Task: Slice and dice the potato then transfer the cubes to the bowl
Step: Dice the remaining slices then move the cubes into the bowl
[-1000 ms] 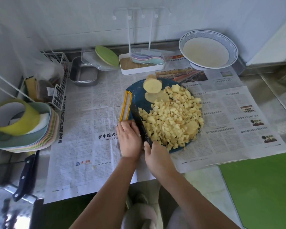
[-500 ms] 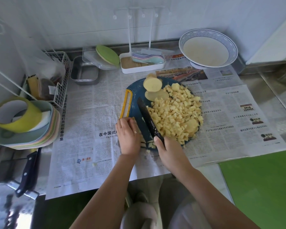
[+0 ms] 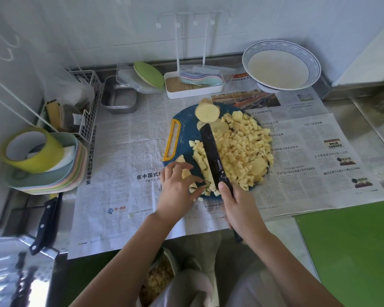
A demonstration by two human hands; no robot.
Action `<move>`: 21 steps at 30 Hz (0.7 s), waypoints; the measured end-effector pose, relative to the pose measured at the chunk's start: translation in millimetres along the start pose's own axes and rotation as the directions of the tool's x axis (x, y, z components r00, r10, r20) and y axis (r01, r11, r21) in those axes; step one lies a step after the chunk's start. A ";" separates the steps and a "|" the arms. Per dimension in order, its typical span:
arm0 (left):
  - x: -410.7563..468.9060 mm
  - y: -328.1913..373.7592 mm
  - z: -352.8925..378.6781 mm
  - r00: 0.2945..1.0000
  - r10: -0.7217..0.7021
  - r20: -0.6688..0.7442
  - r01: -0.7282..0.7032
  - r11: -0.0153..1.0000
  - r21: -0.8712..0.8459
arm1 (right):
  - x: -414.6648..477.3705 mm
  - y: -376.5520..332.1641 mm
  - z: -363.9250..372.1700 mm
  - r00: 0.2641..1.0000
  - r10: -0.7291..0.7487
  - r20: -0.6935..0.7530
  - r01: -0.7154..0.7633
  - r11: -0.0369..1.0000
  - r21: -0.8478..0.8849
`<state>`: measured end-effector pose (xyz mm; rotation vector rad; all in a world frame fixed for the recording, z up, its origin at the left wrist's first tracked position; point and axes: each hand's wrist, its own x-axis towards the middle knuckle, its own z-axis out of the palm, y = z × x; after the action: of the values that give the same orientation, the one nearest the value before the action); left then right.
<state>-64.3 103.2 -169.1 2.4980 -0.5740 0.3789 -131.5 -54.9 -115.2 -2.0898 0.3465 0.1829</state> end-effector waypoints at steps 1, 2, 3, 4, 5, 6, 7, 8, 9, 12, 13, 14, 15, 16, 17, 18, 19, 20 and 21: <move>3.6 1.6 0.2 0.999 -0.017 0.042 0.015 0.999 0.031 | -1.0 0.4 -1.2 1.000 -0.003 -0.002 0.003 1.000 -0.004; 8.3 4.2 -0.6 0.996 -0.028 0.090 0.023 0.998 0.058 | -2.1 0.6 -2.2 1.000 -0.007 -0.005 0.007 1.000 -0.008; 14.1 8.0 -2.1 0.991 -0.038 0.129 0.027 0.996 0.080 | -3.0 0.3 -3.2 1.000 -0.011 -0.007 0.011 1.000 -0.013; 20.6 13.0 -5.4 0.984 -0.050 0.171 0.031 0.993 0.111 | -3.8 0.0 -4.0 1.000 -0.016 -0.008 0.016 1.000 -0.018; 26.1 18.8 -10.0 0.971 -0.070 0.228 0.035 0.988 0.152 | -5.2 -0.1 -4.9 1.000 -0.020 -0.007 0.020 1.000 -0.020; 30.2 23.7 -13.9 0.946 -0.109 0.306 0.052 0.981 0.188 | -5.8 -0.1 -5.1 1.000 -0.023 -0.007 0.023 1.000 -0.015; 33.0 26.4 -14.8 0.920 -0.145 0.365 0.065 0.973 0.223 | -6.8 0.3 -5.9 1.000 -0.022 -0.010 0.022 1.000 -0.008; 35.3 27.7 -14.6 0.894 -0.182 0.410 0.073 0.961 0.266 | -7.3 0.6 -5.9 1.000 -0.020 -0.012 0.020 1.000 -0.004; 37.1 28.7 -12.8 0.878 -0.204 0.433 0.073 0.951 0.299 | -7.8 1.0 -6.5 1.000 -0.012 -0.016 0.012 1.000 -0.001; 39.1 33.4 -11.5 0.870 -0.202 0.449 0.058 0.947 0.315 | -9.9 1.2 -8.5 1.000 0.015 -0.011 -0.015 1.000 0.019; 39.3 33.0 -10.9 0.873 -0.196 0.447 0.056 0.950 0.307 | -11.0 0.8 -9.2 1.000 0.022 -0.005 -0.022 0.999 0.029; 39.9 32.3 -11.2 0.877 -0.190 0.442 0.057 0.953 0.297 | -12.3 0.4 -10.3 1.000 0.026 -0.002 -0.026 0.999 0.038; 41.4 31.3 -13.3 0.880 -0.188 0.437 0.061 0.955 0.289 | -13.2 0.0 -11.2 1.000 0.029 0.001 -0.029 0.999 0.041; 43.8 30.8 -16.5 0.881 -0.184 0.435 0.064 0.959 0.275 | -13.9 -0.2 -12.2 1.000 0.030 0.005 -0.030 0.999 0.040; 46.5 29.8 -19.9 0.881 -0.177 0.439 0.066 0.964 0.256 | -14.6 -0.7 -13.5 0.999 0.031 0.008 -0.032 0.999 0.040; 49.9 28.0 -24.0 0.880 -0.171 0.442 0.067 0.968 0.243 | -14.9 -1.1 -14.3 0.999 0.030 0.011 -0.031 0.999 0.040; 53.3 25.8 -28.6 0.880 -0.171 0.444 0.070 0.969 0.236 | -14.9 -2.3 -14.8 1.000 0.027 0.012 -0.027 0.999 0.039; 55.7 23.2 -33.6 0.884 -0.172 0.435 0.072 0.969 0.237 | -15.7 -3.4 -14.9 1.000 0.023 0.012 -0.023 0.999 0.036; 57.2 19.9 -38.5 0.894 -0.174 0.413 0.079 0.968 0.238 | -16.5 -4.6 -14.1 1.000 0.018 0.012 -0.018 1.000 0.024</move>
<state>-29.5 91.5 -107.5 2.8317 -0.5545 -0.1858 -145.8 -61.9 -99.7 -2.0614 0.3586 0.2004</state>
